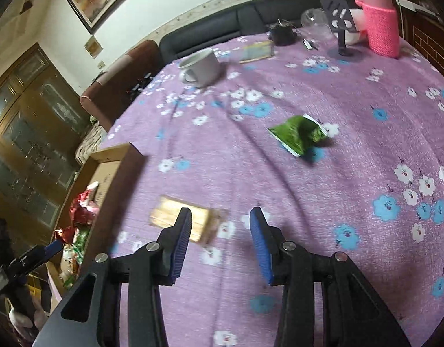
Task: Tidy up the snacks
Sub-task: 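Grasp the yellow cake bar with the left tool while the right tool grasps the green tea packet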
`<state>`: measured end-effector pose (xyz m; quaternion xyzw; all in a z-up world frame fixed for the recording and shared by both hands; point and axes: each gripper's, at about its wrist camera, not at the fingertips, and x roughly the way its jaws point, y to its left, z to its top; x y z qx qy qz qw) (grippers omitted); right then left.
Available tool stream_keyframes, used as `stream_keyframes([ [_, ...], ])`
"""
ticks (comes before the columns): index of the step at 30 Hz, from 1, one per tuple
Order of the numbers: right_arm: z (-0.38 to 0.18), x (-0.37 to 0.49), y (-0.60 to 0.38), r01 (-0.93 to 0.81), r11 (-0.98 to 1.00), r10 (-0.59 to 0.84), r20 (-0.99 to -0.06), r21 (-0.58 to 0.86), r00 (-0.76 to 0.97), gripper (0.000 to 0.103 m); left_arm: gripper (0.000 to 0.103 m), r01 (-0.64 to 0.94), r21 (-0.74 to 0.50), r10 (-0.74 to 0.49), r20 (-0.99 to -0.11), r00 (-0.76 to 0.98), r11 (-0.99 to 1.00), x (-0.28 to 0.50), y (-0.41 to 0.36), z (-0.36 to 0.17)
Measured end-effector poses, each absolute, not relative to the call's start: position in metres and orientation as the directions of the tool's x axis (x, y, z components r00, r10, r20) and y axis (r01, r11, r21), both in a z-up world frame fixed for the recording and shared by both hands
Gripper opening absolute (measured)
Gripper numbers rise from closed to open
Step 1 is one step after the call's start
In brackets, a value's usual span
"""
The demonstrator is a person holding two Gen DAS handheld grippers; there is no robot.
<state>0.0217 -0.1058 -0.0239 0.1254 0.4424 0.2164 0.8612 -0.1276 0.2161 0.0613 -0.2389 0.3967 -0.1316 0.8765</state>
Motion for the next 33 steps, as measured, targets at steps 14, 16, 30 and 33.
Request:
stream_keyframes([
  [14, -0.044, 0.042, -0.049, -0.368, 0.789, 0.609, -0.701, 0.491, 0.370, 0.044, 0.077, 0.099, -0.517, -0.465, -0.648, 0.604, 0.850, -0.138, 0.177, 0.065],
  [16, -0.044, 0.028, -0.044, -0.404, 0.742, 0.660, -0.690, 0.535, 0.296, 0.044, 0.077, 0.109, -0.515, -0.469, -0.646, 0.602, 0.850, -0.137, 0.174, 0.066],
  [30, -0.003, 0.041, -0.180, -0.124, 0.911, 0.368, -0.640, 0.393, 0.675, 0.049, 0.077, 0.248, -0.481, -0.536, -0.679, 0.502, 0.841, -0.126, 0.118, 0.055],
  [33, -0.011, 0.056, -0.176, -0.114, 0.913, 0.362, -0.650, 0.392, 0.668, 0.053, 0.077, 0.250, -0.472, -0.532, -0.701, 0.475, 0.845, -0.121, 0.104, 0.049],
])
